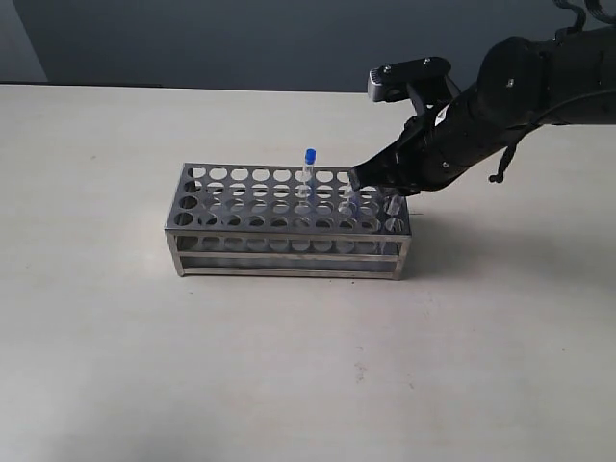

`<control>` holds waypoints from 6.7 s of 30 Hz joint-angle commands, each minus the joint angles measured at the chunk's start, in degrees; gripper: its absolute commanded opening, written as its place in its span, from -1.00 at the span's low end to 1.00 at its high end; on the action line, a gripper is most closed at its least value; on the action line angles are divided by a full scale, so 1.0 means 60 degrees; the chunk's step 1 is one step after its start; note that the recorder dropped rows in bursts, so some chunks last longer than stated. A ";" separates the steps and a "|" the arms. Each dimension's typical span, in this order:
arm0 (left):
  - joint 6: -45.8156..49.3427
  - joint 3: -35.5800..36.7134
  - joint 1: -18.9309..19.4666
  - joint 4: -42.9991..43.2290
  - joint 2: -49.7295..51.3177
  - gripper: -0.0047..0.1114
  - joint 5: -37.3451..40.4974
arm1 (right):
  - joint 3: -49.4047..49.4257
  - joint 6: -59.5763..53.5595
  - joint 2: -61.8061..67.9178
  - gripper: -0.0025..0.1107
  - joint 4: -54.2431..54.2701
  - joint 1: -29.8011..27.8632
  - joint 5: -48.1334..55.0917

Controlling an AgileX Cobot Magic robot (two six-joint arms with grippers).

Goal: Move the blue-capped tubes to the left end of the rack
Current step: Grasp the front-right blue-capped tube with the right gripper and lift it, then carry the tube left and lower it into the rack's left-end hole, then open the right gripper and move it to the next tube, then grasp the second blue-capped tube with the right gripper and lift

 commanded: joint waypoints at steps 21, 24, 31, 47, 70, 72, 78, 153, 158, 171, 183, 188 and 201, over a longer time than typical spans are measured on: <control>-0.0003 -0.0030 -0.0108 0.0006 -0.0050 -0.90 0.0026 | -0.0044 -0.0072 -0.2728 -0.97 -0.0336 0.0318 0.0551; -0.0003 -0.0030 -0.0108 0.0006 -0.0050 -0.90 0.0026 | -0.0248 -0.0126 -0.2845 -0.97 -0.0343 0.0546 0.0731; -0.0003 -0.0030 -0.0108 0.0006 -0.0050 -0.90 0.0026 | -0.1872 -0.0905 -0.2183 -0.97 -0.0313 0.1655 0.0860; -0.0003 -0.0030 -0.0108 0.0006 -0.0050 -0.90 0.0026 | -0.7714 -0.2842 0.3216 -0.97 -0.0282 0.3243 0.2147; -0.0003 -0.0030 -0.0108 0.0006 -0.0050 -0.90 0.0026 | -0.8141 -0.2842 0.4591 -0.97 0.0502 0.3243 0.1871; -0.0003 -0.0030 -0.0108 0.0006 -0.0050 -0.90 0.0026 | -0.8141 -0.2822 0.4611 -0.97 0.0522 0.3243 0.1871; -0.0003 -0.0030 -0.0108 0.0006 -0.0050 -0.90 0.0026 | -0.8141 -0.2822 0.4611 -0.97 0.0688 0.3243 0.1758; -0.0003 -0.0030 -0.0108 0.0006 -0.0050 -0.90 0.0026 | -0.4425 0.0567 0.1133 -0.29 -0.1319 0.0894 0.4727; -0.0003 -0.0030 -0.0108 0.0006 -0.0050 -0.90 0.0026 | -0.4425 0.0567 0.1363 -0.29 -0.1425 0.0894 0.4647; -0.0003 -0.0030 -0.0108 0.0006 -0.0050 -0.90 0.0026 | -0.4425 0.0552 0.1951 -0.60 -0.1425 0.0894 0.4310; -0.0003 -0.0030 -0.0108 0.0006 -0.0050 -0.90 0.0026 | -0.4425 0.0546 0.0744 -0.97 -0.1385 0.0894 0.4684; -0.0003 -0.0030 -0.0108 0.0006 -0.0050 -0.90 0.0026 | -0.4425 0.0523 -0.0011 -0.97 -0.1385 0.0894 0.4815; -0.0003 -0.0030 -0.0108 0.0006 -0.0050 -0.90 0.0026 | -0.4653 -0.1072 -0.0640 -0.97 -0.0753 0.1984 0.4009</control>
